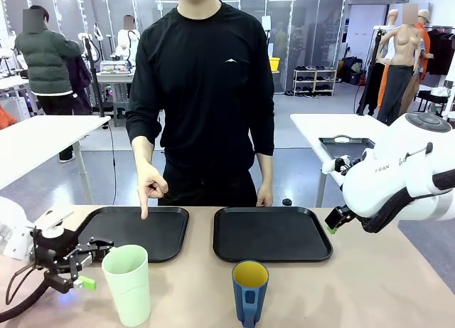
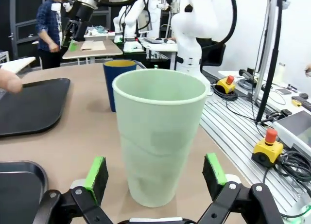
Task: Sort and store the cups by type.
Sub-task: Pick up the Reusable plastic cup.
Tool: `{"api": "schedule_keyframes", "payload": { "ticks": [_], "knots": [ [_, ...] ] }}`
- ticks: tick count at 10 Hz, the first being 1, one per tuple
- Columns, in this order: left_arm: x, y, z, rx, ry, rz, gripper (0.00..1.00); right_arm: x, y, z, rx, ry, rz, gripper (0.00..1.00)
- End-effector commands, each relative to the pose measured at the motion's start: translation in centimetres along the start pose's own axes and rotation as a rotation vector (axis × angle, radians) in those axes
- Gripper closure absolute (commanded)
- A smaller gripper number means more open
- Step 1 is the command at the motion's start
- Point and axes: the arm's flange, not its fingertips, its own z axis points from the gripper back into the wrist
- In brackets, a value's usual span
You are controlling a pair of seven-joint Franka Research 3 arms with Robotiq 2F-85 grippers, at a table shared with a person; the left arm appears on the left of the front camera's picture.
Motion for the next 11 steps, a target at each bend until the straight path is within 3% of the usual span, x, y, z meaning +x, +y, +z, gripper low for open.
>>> {"api": "schedule_keyframes", "payload": {
  "ticks": [1,11],
  "knots": [
    [-1.9,-0.4,-0.3,-0.049,0.019,-0.022,0.0,0.0,-0.1,0.0,0.005,-0.003,-0.008,0.0],
    [-3.8,0.2,-4.2,-0.113,-0.064,-0.043,0.0,0.0,-0.1,0.0,0.005,-0.003,-0.008,0.0]
  ]
}}
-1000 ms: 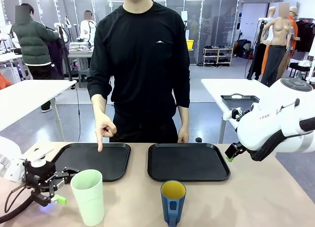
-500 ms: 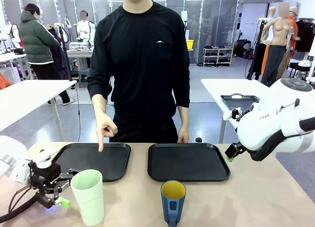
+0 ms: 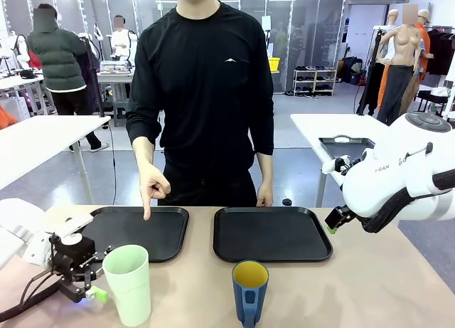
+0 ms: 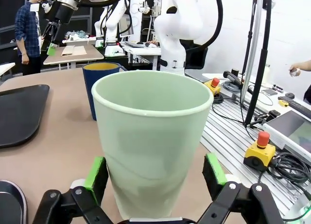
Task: Sort and store the cups by type.
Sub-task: Pick up the Reusable plastic cup.
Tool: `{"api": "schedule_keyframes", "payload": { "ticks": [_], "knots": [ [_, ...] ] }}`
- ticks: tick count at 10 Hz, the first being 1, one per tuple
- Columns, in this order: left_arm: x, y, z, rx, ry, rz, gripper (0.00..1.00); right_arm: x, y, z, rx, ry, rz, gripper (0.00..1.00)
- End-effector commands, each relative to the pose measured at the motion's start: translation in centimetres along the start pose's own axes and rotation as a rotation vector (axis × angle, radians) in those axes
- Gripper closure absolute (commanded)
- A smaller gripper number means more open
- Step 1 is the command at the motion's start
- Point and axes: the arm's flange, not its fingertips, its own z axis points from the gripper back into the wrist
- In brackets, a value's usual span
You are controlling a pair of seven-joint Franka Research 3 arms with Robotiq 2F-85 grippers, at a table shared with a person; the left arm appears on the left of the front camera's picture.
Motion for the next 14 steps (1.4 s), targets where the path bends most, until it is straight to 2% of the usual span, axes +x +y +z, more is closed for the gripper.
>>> {"api": "schedule_keyframes", "payload": {
  "ticks": [1,6,13,14],
  "knots": [
    [-3.2,-0.6,-1.1,-0.025,-0.041,-0.054,0.0,0.0,-0.1,0.0,0.005,-0.003,-0.008,0.0],
    [-3.5,0.1,-3.6,-0.069,-0.06,-0.092,0.0,0.0,-0.1,0.0,0.005,-0.003,-0.008,0.0],
    [-4.2,0.8,-5.5,-0.153,-0.059,-0.05,0.0,0.0,-0.1,0.0,0.005,-0.003,-0.008,0.0],
    [-4.3,0.8,-5.4,-0.162,-0.065,-0.066,0.13,0.0,-0.1,0.0,0.005,-0.003,-0.008,0.0]
  ]
}}
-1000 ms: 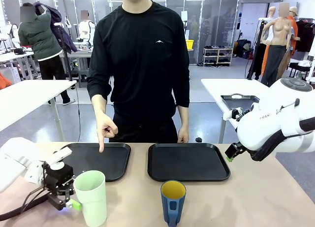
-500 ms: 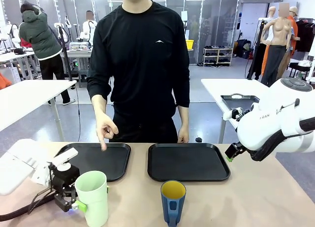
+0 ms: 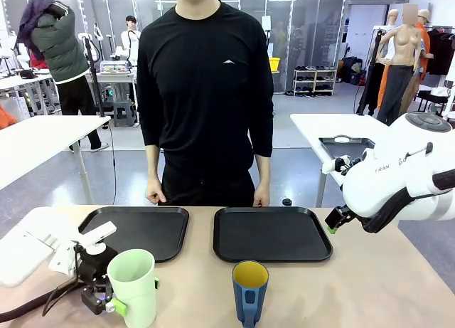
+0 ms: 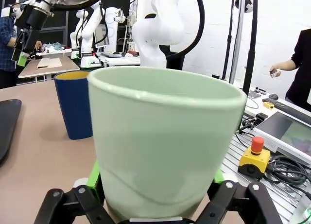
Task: Sort and store the cups by type.
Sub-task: Pick up the Reusable plastic cup.
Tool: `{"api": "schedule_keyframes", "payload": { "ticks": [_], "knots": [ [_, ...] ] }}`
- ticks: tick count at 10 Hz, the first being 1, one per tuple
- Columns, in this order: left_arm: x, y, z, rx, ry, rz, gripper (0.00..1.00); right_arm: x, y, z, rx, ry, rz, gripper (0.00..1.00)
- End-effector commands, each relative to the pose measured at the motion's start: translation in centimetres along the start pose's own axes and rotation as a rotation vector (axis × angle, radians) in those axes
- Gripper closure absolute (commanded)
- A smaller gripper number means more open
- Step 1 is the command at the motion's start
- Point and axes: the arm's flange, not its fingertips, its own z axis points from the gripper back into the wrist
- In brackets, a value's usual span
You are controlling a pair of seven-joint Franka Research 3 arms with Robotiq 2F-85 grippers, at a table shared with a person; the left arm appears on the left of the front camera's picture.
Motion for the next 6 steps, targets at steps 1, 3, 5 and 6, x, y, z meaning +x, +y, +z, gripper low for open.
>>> {"api": "schedule_keyframes", "payload": {
  "ticks": [1,3,5,6],
  "knots": [
    [-2.81,-1.07,0.23,-0.032,-0.009,-0.061,0.18,0.04,-0.11,0.02,0.005,-0.003,-0.008,0.0],
    [-2.89,-0.9,0.08,-0.038,-0.002,-0.05,0.36,0.04,-0.11,0.02,0.005,-0.003,-0.008,0.0],
    [-2.67,-0.73,0.16,-0.027,-0.001,-0.044,0.55,0.04,-0.11,0.02,0.005,-0.003,-0.008,0.0],
    [-2.25,-0.97,0.38,-0.01,0.014,-0.055,0.68,0.04,-0.11,0.02,0.005,-0.003,-0.008,0.0]
  ]
}}
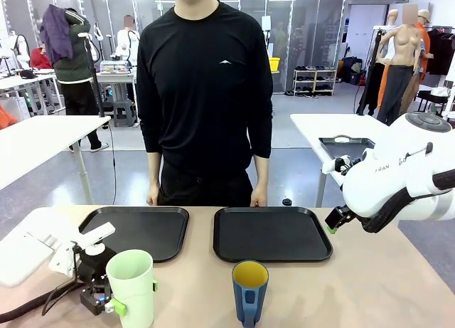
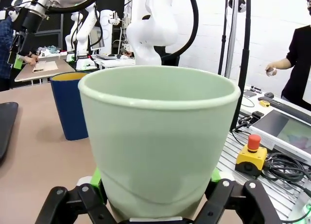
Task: Sort and store the cups by type.
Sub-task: Pick up the Reusable plastic cup.
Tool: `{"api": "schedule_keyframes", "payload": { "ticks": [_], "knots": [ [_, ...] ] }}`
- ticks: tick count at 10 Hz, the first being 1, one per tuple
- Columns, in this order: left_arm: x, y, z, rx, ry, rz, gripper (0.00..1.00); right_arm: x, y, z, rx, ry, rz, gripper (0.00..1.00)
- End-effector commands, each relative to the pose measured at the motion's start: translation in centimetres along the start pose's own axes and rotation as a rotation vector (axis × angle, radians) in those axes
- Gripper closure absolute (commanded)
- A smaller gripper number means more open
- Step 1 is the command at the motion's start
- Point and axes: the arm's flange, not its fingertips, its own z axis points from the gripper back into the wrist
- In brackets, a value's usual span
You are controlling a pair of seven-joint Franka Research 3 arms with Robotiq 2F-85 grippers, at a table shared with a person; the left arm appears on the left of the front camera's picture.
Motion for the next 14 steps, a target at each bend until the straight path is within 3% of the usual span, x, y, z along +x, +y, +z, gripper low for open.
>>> {"api": "schedule_keyframes", "payload": {
  "ticks": [1,4,7,11,12,14],
  "knots": [
    [-1.0,-1.7,0.8,0.058,0.034,-0.062,0.6,0.0,-0.1,0.0,0.005,-0.003,-0.008,0.0],
    [2.0,-5.5,5.1,0.301,0.08,-0.08,0.6,0.0,-0.1,0.0,0.005,-0.003,-0.008,0.0],
    [4.7,-8.8,8.4,0.431,0.03,-0.133,0.6,0.0,-0.1,0.0,0.005,-0.003,-0.008,0.0],
    [5.0,-10.7,9.5,0.471,-0.005,-0.173,0.6,0.0,-0.1,0.0,0.005,-0.003,-0.008,0.0],
    [8.6,-8.1,10.9,0.454,0.021,-0.1,0.6,0.0,-0.1,0.0,0.005,-0.003,-0.008,0.0],
    [8.6,-8.1,10.9,0.454,0.021,-0.1,0.6,0.0,-0.1,0.0,0.005,-0.003,-0.008,0.0]
  ]
}}
